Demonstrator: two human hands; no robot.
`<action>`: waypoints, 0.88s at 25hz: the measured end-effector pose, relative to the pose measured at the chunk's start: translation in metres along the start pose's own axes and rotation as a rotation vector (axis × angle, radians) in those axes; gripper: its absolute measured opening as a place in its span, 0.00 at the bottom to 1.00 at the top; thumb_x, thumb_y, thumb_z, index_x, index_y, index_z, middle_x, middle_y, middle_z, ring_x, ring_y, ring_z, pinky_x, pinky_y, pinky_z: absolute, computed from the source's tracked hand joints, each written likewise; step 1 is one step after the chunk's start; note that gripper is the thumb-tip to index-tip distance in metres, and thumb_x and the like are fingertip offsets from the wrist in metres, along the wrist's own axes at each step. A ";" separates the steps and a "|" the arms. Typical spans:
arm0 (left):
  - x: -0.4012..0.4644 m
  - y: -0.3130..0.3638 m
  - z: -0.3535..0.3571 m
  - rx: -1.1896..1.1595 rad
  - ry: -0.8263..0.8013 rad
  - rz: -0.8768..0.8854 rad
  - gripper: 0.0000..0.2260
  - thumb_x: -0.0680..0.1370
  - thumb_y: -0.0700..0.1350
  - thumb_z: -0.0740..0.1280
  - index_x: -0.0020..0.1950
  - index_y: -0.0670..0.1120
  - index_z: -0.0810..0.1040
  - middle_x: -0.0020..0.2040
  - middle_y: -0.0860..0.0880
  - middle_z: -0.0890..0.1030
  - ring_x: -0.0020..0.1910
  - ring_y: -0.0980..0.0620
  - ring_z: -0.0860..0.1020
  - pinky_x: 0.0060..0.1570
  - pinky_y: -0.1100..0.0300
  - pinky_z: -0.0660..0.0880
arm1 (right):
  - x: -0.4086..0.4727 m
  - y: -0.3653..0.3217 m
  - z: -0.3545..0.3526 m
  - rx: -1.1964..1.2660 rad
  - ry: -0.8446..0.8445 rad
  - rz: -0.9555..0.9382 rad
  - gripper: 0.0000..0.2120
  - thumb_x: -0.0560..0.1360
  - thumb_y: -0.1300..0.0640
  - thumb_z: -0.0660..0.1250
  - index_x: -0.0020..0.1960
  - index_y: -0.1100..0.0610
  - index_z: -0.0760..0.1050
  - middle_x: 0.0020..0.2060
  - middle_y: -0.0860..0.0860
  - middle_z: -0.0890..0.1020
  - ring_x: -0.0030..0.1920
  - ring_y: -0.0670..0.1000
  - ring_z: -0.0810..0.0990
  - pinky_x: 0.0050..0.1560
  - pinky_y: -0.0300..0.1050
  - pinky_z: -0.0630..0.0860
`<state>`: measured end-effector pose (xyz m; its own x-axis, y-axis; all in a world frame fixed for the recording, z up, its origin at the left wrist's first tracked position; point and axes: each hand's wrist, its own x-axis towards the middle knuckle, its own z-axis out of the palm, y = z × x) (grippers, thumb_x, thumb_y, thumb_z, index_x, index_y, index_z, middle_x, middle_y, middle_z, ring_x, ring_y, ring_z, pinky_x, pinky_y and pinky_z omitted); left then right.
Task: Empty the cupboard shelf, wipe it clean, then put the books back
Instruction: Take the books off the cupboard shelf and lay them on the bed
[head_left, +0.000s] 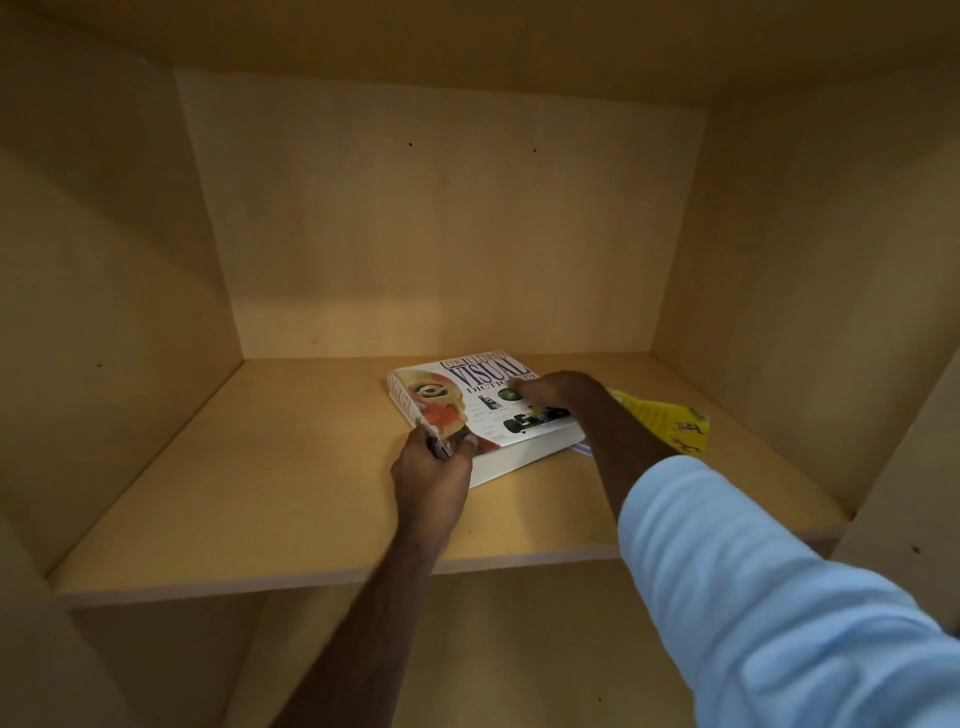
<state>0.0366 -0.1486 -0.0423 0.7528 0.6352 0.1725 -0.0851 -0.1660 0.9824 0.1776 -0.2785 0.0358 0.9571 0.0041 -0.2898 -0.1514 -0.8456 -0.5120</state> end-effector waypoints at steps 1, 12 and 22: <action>0.000 -0.001 0.000 -0.004 -0.010 0.003 0.12 0.74 0.45 0.74 0.56 0.47 0.82 0.51 0.54 0.84 0.50 0.52 0.82 0.52 0.59 0.76 | -0.002 -0.005 0.000 -0.092 0.025 -0.034 0.43 0.73 0.24 0.57 0.73 0.56 0.72 0.69 0.58 0.76 0.65 0.59 0.77 0.63 0.51 0.72; 0.004 -0.002 0.000 -0.180 0.023 -0.048 0.16 0.68 0.43 0.73 0.56 0.50 0.83 0.50 0.57 0.86 0.49 0.57 0.84 0.52 0.56 0.81 | -0.022 0.008 -0.012 0.297 -0.092 -0.005 0.28 0.72 0.31 0.69 0.46 0.57 0.74 0.44 0.54 0.79 0.40 0.51 0.76 0.46 0.44 0.74; 0.001 0.002 -0.037 -0.681 -0.091 -0.224 0.15 0.74 0.34 0.72 0.60 0.41 0.78 0.55 0.41 0.85 0.51 0.42 0.84 0.46 0.51 0.78 | -0.044 0.050 0.022 0.711 0.077 -0.367 0.26 0.69 0.34 0.74 0.58 0.52 0.82 0.52 0.48 0.87 0.55 0.52 0.85 0.63 0.53 0.78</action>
<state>0.0136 -0.1204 -0.0371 0.8489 0.5283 -0.0160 -0.2874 0.4867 0.8249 0.1228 -0.3091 0.0049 0.9867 0.1573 0.0405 0.0802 -0.2550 -0.9636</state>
